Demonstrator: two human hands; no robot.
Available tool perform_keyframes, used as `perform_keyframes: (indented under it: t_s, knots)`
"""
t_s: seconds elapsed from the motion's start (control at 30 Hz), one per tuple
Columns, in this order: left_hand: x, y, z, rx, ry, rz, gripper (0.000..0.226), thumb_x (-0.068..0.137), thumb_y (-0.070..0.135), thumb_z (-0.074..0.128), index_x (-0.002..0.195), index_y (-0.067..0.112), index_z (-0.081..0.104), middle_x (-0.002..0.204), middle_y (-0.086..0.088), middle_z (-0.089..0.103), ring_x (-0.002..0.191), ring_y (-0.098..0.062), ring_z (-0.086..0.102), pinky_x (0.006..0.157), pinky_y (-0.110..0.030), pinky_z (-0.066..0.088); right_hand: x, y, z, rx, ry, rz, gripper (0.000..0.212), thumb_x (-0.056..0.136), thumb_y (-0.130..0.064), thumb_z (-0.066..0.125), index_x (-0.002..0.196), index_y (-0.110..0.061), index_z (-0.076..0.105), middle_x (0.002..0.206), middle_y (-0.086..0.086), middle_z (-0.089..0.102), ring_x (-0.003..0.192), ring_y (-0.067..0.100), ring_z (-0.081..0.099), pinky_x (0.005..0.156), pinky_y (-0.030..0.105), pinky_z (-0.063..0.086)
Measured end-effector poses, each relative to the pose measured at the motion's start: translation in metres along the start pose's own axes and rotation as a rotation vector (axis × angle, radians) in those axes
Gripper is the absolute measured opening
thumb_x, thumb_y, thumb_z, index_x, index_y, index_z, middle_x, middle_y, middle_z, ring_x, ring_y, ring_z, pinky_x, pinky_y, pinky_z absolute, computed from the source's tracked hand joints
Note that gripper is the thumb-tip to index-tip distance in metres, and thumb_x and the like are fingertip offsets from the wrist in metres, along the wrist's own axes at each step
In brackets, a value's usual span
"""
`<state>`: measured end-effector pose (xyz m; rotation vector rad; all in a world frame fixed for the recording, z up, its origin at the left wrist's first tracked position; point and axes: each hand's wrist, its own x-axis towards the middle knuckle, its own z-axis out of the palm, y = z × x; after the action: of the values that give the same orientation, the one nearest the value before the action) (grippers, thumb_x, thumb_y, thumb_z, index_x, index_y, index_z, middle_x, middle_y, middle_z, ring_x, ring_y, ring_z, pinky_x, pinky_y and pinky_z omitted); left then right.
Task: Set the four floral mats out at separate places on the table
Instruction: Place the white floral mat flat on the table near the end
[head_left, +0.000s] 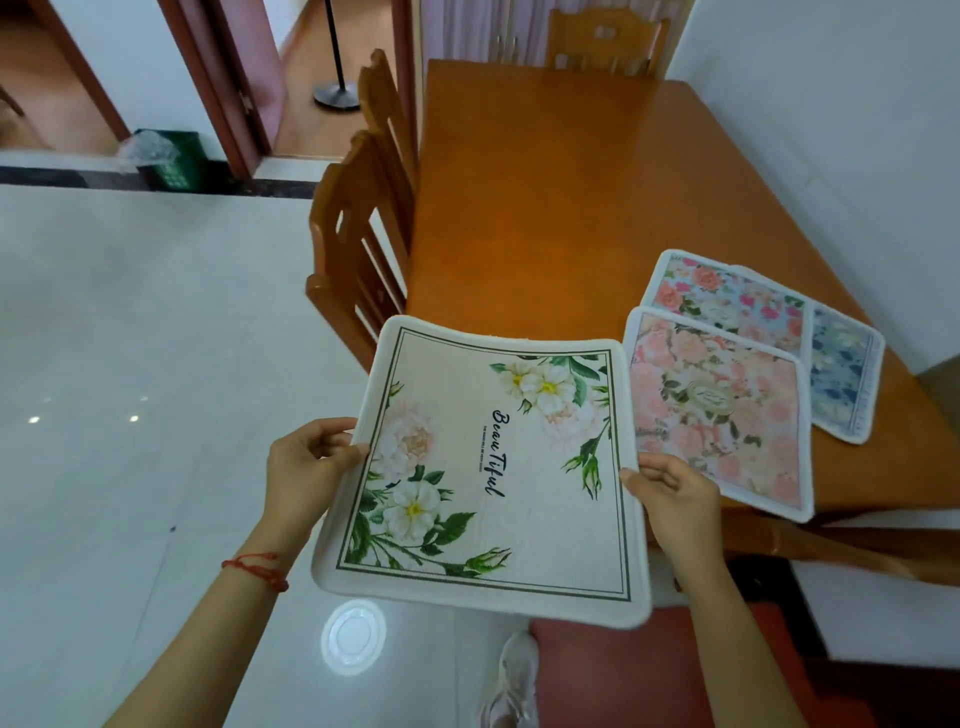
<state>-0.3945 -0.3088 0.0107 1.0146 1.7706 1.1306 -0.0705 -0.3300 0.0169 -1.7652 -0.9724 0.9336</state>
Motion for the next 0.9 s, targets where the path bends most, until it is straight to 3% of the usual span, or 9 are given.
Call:
perform_keyframes:
  t_s: [0.07,0.17,0.27,0.5,0.9]
  knots:
    - [-0.010,-0.013,-0.025,0.005,0.003,-0.018,0.024,0.074,-0.001,0.071,0.091,0.015,0.066,0.072,-0.003,0.061,0.071,-0.018,0.057,0.067,-0.020,0.045,-0.022,0.005,0.014,-0.011,-0.021,-0.002,0.011,0.078,-0.002,0.068,0.087,-0.009,0.066,0.076,0.001,0.065,0.071,0.014,0.061,0.062,0.019,0.046]
    - [-0.025,-0.031,-0.060,-0.004,0.023,-0.051,0.025,0.073,0.000,0.072,0.089,0.018,0.066,0.073,-0.003,0.061,0.072,-0.019,0.058,0.070,-0.023,0.047,-0.050,0.010,0.033,-0.008,-0.052,-0.003,0.020,0.078,-0.002,0.068,0.078,-0.021,0.064,0.076,-0.001,0.065,0.071,0.011,0.061,0.055,0.010,0.047]
    - [-0.038,-0.046,-0.090,-0.023,0.062,-0.080,0.025,0.073,0.000,0.072,0.089,0.018,0.066,0.074,-0.004,0.061,0.073,-0.019,0.059,0.071,-0.023,0.048,-0.071,0.010,0.051,-0.001,-0.087,0.000,0.019,0.078,-0.001,0.068,0.079,-0.020,0.064,0.076,0.000,0.065,0.070,0.012,0.061,0.053,0.008,0.046]
    - [-0.071,-0.075,-0.143,-0.077,0.218,-0.146,0.024,0.075,-0.002,0.070,0.094,0.012,0.065,0.072,-0.002,0.059,0.068,-0.012,0.056,0.065,-0.017,0.043,-0.097,0.004,0.096,-0.044,-0.222,-0.025,0.017,0.079,-0.004,0.068,0.083,-0.020,0.063,0.083,0.004,0.067,0.076,0.016,0.063,0.070,0.030,0.050]
    - [-0.102,-0.104,-0.194,-0.100,0.519,-0.250,0.026,0.074,-0.003,0.070,0.095,0.012,0.066,0.074,-0.003,0.059,0.068,-0.014,0.055,0.067,-0.019,0.047,-0.100,-0.008,0.172,-0.103,-0.503,-0.097,0.015,0.080,0.000,0.066,0.091,-0.010,0.063,0.080,-0.003,0.065,0.072,0.010,0.062,0.055,0.008,0.048]
